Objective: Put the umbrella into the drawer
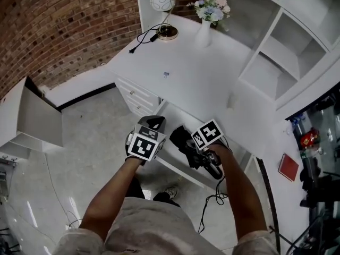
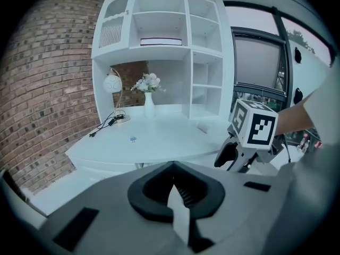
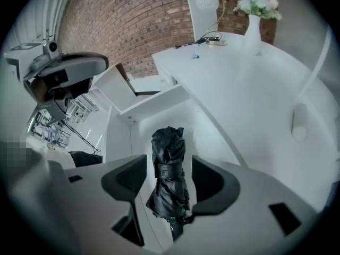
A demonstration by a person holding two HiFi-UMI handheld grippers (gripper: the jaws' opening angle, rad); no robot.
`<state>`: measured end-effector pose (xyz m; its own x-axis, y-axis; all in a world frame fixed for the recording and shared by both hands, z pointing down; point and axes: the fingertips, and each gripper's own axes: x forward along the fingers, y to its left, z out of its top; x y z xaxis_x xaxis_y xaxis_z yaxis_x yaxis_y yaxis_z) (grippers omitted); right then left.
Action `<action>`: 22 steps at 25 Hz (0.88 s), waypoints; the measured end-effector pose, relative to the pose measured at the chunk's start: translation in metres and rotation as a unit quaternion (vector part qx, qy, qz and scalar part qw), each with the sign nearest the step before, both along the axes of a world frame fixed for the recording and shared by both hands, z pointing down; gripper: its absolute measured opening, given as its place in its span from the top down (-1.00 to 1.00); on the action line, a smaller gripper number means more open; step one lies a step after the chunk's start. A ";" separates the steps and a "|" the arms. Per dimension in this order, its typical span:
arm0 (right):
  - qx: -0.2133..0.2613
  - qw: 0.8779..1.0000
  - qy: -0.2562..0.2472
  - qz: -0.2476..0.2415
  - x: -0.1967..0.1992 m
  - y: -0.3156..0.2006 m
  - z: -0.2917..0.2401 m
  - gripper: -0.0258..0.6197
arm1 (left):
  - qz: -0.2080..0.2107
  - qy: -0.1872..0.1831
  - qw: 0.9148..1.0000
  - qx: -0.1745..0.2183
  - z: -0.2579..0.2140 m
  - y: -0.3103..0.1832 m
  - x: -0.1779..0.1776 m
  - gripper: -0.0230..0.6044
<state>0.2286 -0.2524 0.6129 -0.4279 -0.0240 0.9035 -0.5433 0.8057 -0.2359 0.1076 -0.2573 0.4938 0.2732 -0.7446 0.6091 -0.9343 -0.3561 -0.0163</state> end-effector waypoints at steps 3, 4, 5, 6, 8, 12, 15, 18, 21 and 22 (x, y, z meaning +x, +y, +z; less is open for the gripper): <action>0.008 0.999 -0.024 0.021 0.002 -0.004 -0.022 0.09 | 0.004 0.000 1.000 0.009 -0.013 -0.006 0.001 0.94; 0.013 0.999 -0.030 0.027 0.003 -0.005 -0.030 0.10 | 0.004 0.000 1.000 0.013 -0.017 -0.008 0.002 0.94; 0.020 0.999 -0.036 0.033 0.004 -0.007 -0.037 0.11 | 0.005 0.001 1.000 0.015 -0.020 -0.010 0.002 0.94; 0.028 0.998 -0.041 0.038 0.006 -0.008 -0.043 0.13 | 0.006 0.002 1.000 0.018 -0.024 -0.011 0.003 0.94; 0.045 0.997 -0.051 0.049 0.010 -0.012 -0.055 0.15 | 0.009 0.005 1.000 0.023 -0.030 -0.015 0.007 0.94; 0.069 0.991 -0.078 0.079 0.019 -0.017 -0.081 0.24 | 0.018 0.013 0.999 0.033 -0.042 -0.019 0.016 0.94; 0.091 0.986 -0.097 0.103 0.023 -0.021 -0.101 0.26 | 0.028 0.011 0.999 0.036 -0.048 -0.022 0.022 0.94; 0.116 0.978 -0.115 0.133 0.026 -0.027 -0.122 0.27 | 0.044 0.010 0.998 0.036 -0.053 -0.026 0.027 0.94; 0.142 0.970 -0.124 0.156 0.028 -0.030 -0.140 0.31 | 0.059 0.014 0.997 0.042 -0.059 -0.032 0.027 0.94; 0.150 0.967 -0.125 0.161 0.028 -0.031 -0.145 0.31 | 0.062 0.016 0.997 0.044 -0.062 -0.035 0.026 0.94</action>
<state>0.2562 -0.2833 0.4683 -0.5587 -0.4373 0.7046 -0.7336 0.6569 -0.1740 0.1336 -0.2922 0.4317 0.3849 -0.7546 0.5315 -0.8838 -0.4673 -0.0233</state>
